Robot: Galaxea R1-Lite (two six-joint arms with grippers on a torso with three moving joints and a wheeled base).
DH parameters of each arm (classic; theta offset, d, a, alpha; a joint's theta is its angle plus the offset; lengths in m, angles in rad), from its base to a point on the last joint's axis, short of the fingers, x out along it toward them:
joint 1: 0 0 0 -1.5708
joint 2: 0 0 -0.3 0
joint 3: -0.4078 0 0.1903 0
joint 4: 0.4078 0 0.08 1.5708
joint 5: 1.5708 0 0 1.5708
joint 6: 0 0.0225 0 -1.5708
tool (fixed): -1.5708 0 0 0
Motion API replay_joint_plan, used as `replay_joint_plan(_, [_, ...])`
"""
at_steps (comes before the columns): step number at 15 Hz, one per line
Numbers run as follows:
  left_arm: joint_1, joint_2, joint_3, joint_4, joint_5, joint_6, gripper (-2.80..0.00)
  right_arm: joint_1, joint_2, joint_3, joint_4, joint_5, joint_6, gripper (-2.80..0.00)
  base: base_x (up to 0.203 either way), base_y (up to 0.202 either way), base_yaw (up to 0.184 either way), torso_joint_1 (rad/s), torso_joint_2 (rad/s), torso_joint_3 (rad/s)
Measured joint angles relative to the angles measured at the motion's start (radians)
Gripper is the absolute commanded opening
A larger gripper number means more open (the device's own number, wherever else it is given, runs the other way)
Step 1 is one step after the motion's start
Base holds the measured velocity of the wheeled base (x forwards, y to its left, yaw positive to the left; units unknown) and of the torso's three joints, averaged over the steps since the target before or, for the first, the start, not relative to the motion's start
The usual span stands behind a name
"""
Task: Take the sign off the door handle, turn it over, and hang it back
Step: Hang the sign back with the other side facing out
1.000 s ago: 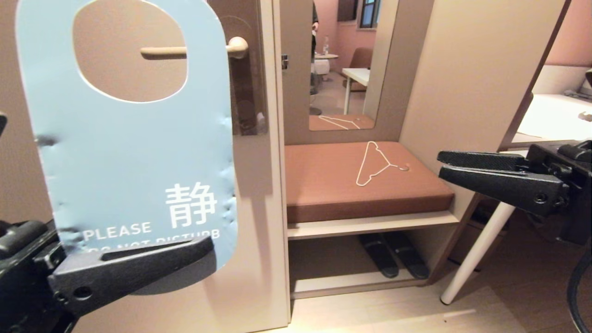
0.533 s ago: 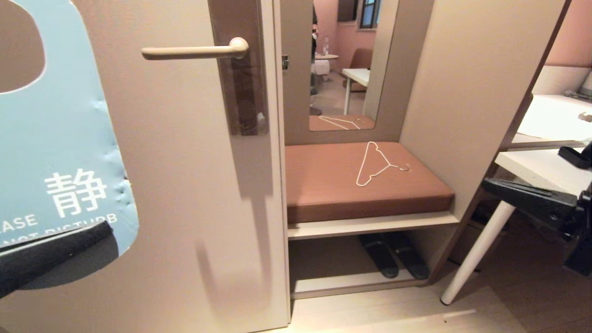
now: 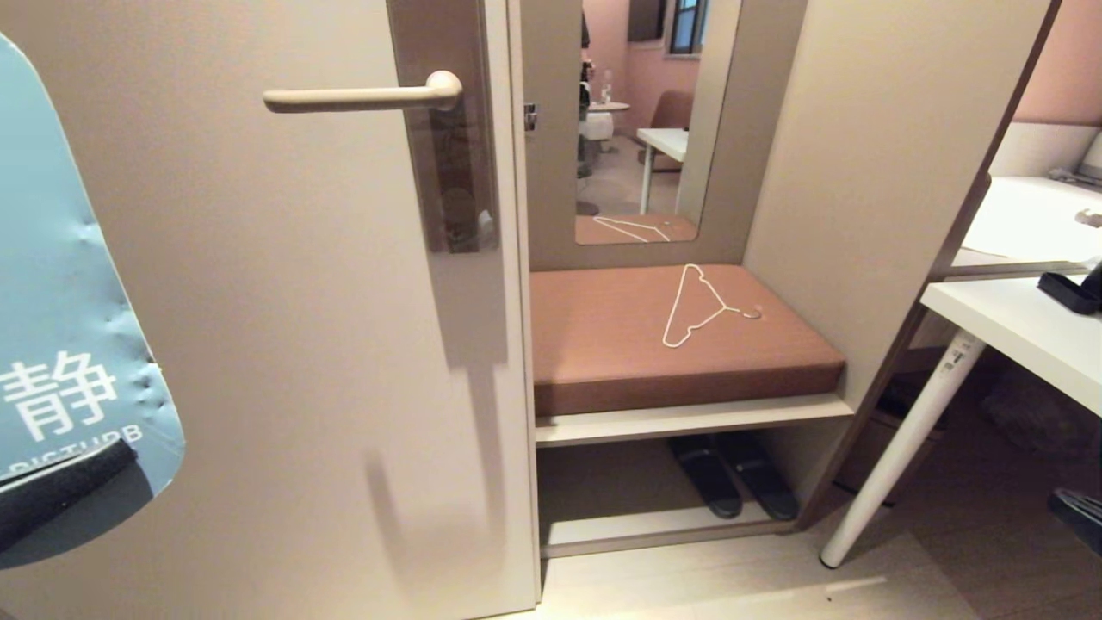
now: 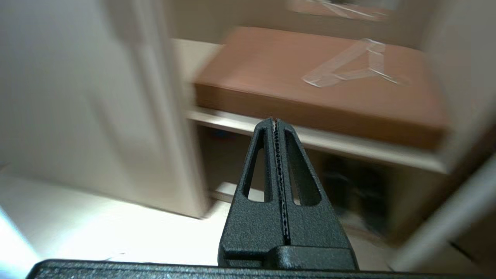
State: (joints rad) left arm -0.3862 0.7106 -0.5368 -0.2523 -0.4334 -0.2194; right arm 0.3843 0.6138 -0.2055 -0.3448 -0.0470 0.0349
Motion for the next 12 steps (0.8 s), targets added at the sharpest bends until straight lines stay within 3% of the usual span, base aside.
replay_joint_plan(2, [0.002,-0.01,0.003,-0.001,0.0,0.002,-2.8,-0.061,-0.115,0.022,0.111,-0.066,-0.023,-2.8,0.0,0.0,0.0,0.0,0.0,0.0])
replay_joint_plan(6, [0.003,-0.02,0.009,0.004,0.0,0.02,-2.8,-0.176,-0.29,0.045,0.302,-0.113,-0.069,-2.8,0.0,0.0,0.0,0.0,0.0,0.0])
replay_joint_plan(12, [0.004,-0.043,0.025,0.038,0.039,0.05,-2.8,-0.273,-0.341,0.084,0.314,-0.144,-0.1,-2.8,0.0,0.0,0.0,0.0,0.0,0.0])
